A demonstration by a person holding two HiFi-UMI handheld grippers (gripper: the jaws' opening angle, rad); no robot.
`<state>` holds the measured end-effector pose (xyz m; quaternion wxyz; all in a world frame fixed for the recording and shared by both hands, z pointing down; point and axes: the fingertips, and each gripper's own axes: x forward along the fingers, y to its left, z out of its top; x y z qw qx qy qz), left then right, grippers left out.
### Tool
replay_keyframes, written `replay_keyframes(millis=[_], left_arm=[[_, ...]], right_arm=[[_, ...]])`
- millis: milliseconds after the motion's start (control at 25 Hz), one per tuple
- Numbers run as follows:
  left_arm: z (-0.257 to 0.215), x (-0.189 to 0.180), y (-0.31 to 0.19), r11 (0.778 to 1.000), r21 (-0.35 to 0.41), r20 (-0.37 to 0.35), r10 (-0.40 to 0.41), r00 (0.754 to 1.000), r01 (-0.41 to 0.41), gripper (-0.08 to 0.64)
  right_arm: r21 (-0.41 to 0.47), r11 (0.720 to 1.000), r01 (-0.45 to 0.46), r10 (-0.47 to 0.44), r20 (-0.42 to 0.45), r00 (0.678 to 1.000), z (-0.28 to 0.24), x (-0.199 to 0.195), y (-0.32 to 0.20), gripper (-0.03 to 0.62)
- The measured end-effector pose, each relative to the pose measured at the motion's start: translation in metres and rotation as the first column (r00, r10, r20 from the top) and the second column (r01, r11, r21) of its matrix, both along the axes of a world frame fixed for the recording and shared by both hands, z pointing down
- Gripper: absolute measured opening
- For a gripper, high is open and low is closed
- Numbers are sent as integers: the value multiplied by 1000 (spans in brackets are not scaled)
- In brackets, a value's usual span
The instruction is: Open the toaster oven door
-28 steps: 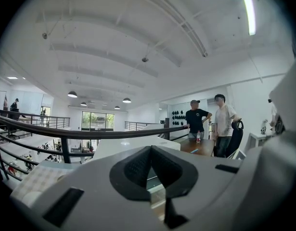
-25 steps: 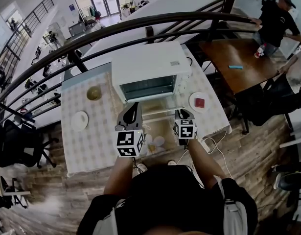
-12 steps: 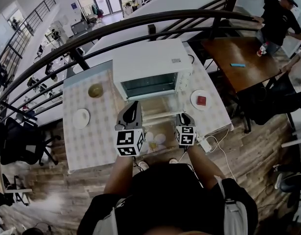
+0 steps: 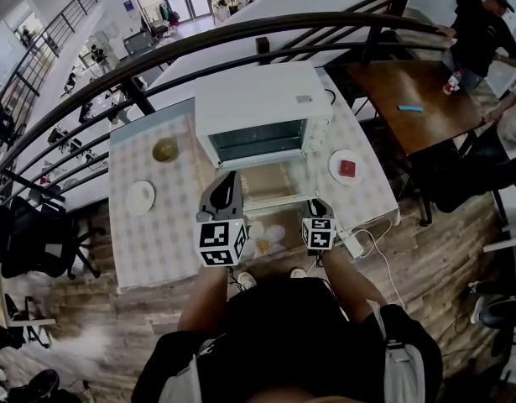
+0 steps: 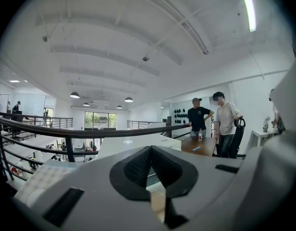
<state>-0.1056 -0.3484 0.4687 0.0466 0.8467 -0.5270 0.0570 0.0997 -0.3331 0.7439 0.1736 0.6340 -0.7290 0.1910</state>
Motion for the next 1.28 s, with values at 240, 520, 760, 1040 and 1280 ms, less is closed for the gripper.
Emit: replay_keyframes(millis=[240, 520, 760, 1040, 1280], left_arm=[[3, 0, 1, 1000, -7, 6, -6, 1000, 7, 12], [4, 0, 3, 1000, -16, 7, -11, 1000, 11, 12], [6, 1, 1, 1000, -20, 14, -13, 1000, 14, 12], [8, 0, -2, 999, -25, 12, -21, 1000, 21, 12], [4, 4, -3, 1000, -17, 4, -15, 1000, 15, 12]], right_arm=[[-39, 999, 1, -1, -3, 1000, 17, 0, 5, 67], [-104, 995, 8, -8, -3, 1000, 40, -1, 11, 67], [-148, 989, 10, -10, 2, 1000, 58, -1, 12, 67], [-150, 988, 28, -29, -7, 1000, 60, -2, 11, 67], [-135, 990, 45, -50, -36, 998, 60, -2, 12, 69]])
